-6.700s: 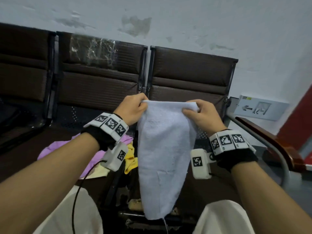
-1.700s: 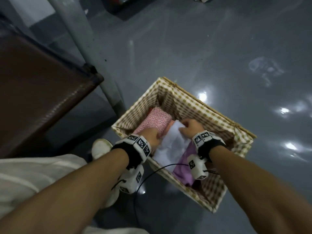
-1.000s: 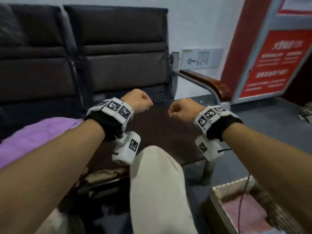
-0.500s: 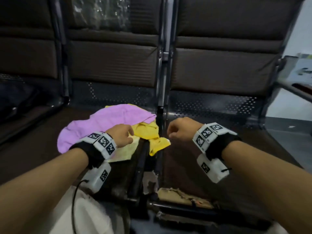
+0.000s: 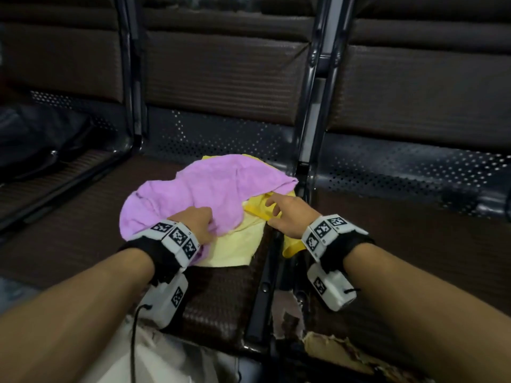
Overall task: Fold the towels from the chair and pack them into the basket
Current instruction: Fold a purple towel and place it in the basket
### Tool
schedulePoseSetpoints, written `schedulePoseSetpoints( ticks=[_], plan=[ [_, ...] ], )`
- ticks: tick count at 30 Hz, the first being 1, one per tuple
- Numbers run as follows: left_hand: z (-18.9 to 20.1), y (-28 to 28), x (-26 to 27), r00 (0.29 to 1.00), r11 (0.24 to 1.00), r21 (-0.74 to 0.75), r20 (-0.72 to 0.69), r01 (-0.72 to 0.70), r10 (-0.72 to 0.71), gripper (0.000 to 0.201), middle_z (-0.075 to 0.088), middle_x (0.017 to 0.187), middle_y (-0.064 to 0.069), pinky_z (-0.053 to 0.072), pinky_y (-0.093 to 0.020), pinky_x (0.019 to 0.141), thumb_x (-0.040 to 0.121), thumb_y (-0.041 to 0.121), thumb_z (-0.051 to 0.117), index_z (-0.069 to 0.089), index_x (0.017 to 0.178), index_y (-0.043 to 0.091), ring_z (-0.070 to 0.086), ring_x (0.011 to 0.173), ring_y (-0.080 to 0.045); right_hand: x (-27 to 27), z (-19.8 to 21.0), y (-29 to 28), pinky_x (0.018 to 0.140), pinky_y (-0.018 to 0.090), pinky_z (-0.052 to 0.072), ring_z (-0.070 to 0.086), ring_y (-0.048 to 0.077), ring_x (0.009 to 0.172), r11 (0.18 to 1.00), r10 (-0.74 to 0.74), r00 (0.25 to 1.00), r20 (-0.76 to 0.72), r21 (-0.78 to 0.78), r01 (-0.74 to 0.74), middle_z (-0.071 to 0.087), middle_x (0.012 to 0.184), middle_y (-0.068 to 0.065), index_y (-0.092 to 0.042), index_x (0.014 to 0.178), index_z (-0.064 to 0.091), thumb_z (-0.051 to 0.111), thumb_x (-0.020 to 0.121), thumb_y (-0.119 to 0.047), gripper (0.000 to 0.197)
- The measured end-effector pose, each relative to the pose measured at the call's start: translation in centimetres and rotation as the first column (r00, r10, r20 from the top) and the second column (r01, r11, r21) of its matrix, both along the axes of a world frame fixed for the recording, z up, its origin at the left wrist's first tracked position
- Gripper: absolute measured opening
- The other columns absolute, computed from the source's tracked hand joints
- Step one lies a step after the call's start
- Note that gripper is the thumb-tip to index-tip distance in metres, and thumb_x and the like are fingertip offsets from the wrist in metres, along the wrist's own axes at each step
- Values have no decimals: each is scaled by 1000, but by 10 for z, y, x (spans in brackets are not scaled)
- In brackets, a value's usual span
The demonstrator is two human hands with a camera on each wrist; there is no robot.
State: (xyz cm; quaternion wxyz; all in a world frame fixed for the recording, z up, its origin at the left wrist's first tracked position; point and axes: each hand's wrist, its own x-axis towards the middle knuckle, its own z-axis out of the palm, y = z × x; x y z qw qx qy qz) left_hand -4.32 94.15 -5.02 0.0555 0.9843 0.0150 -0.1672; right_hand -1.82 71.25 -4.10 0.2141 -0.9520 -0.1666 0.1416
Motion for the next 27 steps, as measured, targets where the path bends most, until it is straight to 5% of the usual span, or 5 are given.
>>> schedulePoseSetpoints(
  ticks=[8, 13, 16, 22, 27],
  plan=[
    [55, -48, -14, 939, 931, -347, 343, 113, 14, 27, 46, 86, -5, 33, -31, 76, 90, 31, 55, 48, 69, 15, 48, 92, -24, -26, 30, -1, 75, 23, 38, 54, 15, 84, 990, 86, 995, 50, 104, -91, 60, 109, 3, -23, 148, 19, 64, 88, -25, 75],
    [101, -103, -45, 898, 691, -645, 439, 326, -14, 18, 56, 76, -1, 39, -32, 76, 95, 16, 46, 55, 79, 11, 50, 78, -18, -48, 68, -26, 68, 31, 39, 57, 26, 79, 978, 87, 957, 277, 161, -135, 64, 89, 18, -2, 100, 66, 67, 84, -16, 21],
    [114, -121, -58, 869, 660, -671, 492, 339, 54, 18, 60, 88, -6, 40, -34, 83, 98, 19, 42, 54, 93, 7, 52, 86, -20, -64, 87, -53, 68, 32, 37, 53, 31, 77, 958, 26, 955, 297, 267, -109, 61, 81, 22, 5, 81, 63, 61, 88, -10, 16],
    [121, -151, -73, 795, 664, -572, 604, 481, -56, 16, 54, 83, 5, 32, -26, 70, 97, 28, 47, 51, 101, 13, 47, 78, -14, -94, 110, -120, 73, 31, 41, 53, 13, 76, 866, -272, 909, 316, 492, 88, 56, 71, -9, -24, 72, 52, 54, 94, -18, 22],
    [111, -166, -76, 761, 714, -447, 621, 539, -186, 18, 64, 96, -4, 35, -24, 71, 89, 14, 57, 55, 107, 9, 59, 88, -24, -113, 130, -158, 65, 8, 39, 52, -11, 66, 715, -467, 767, 439, 698, 36, 59, 71, -16, -20, 79, 63, 53, 90, -3, 22]
  ],
)
